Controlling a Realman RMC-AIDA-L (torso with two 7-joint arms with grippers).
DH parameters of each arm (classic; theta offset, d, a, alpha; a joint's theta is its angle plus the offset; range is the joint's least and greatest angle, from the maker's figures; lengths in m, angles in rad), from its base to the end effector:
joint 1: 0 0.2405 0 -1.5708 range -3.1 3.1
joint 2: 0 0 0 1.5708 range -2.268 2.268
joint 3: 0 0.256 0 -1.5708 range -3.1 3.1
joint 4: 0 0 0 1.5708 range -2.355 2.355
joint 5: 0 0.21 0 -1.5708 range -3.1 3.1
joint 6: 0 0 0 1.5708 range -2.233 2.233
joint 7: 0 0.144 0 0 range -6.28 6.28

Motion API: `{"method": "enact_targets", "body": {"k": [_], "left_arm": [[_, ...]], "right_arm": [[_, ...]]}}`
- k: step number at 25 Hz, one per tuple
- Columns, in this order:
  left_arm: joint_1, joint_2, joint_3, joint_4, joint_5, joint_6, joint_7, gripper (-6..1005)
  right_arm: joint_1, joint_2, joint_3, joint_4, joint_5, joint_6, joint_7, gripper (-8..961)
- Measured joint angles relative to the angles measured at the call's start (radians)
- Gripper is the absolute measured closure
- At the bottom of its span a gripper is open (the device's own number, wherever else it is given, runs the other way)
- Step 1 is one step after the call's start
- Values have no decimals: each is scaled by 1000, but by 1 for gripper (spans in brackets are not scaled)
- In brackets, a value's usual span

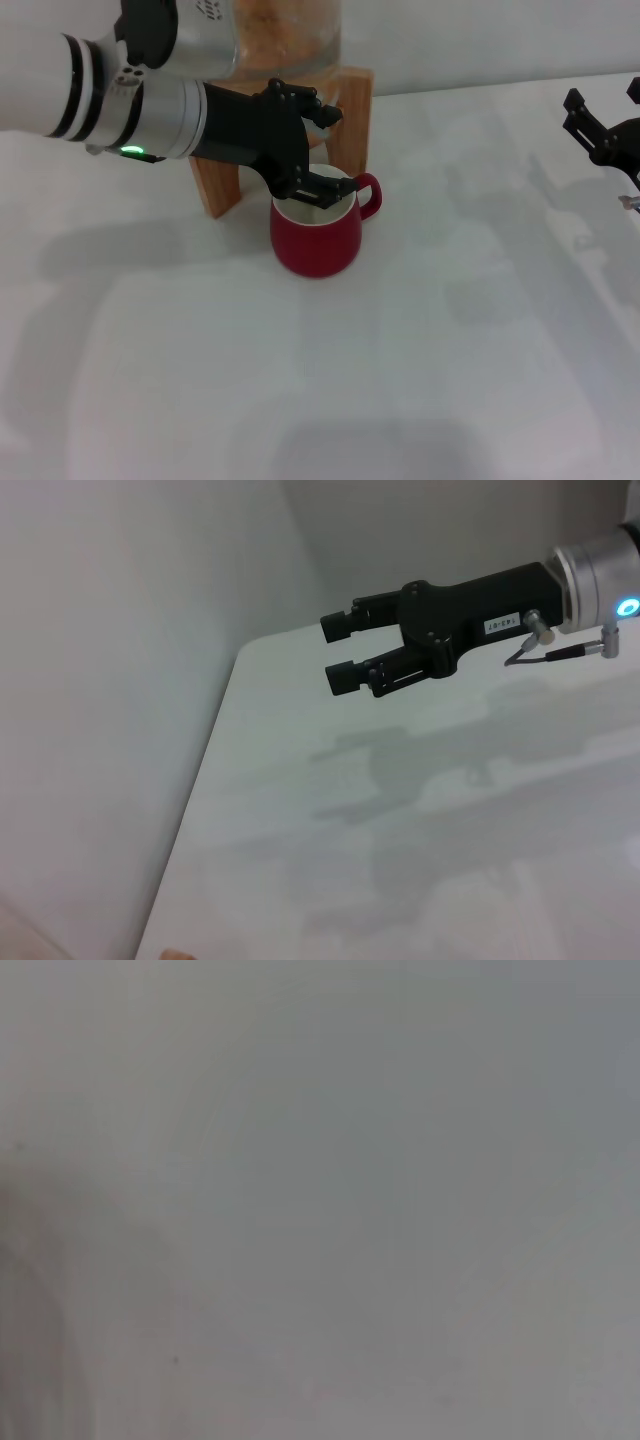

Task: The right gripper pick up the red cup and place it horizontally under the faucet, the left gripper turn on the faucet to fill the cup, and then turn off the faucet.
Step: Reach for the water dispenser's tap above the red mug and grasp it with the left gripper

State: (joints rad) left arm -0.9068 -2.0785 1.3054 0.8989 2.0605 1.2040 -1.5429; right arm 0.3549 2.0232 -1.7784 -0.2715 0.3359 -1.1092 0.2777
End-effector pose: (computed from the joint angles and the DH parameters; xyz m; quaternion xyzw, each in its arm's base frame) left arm -0.0807 0.4126 -0.0493 -0.9865 0.1053 -0.0422 0.1181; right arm 0.3441 0.3360 0.0295 -0.6647 0.2432 0.3260 0.6268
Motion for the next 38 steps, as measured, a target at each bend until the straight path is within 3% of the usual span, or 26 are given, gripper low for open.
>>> {"method": "enact_targets", "body": {"k": [27,31,38], "left_arm": [[50,-5,0,126,-7,21,-17,212],[106,-7,9,182,-46,20,-37,212],[283,-9,88,349,-122,-41,-95,213]], "right_arm": [[-1,2,-3,0,-5,-11,0,110],[-1,2,-3,0,-5,-13,0,110],[-1,2,-3,-2,-4,-14,6,110]]}}
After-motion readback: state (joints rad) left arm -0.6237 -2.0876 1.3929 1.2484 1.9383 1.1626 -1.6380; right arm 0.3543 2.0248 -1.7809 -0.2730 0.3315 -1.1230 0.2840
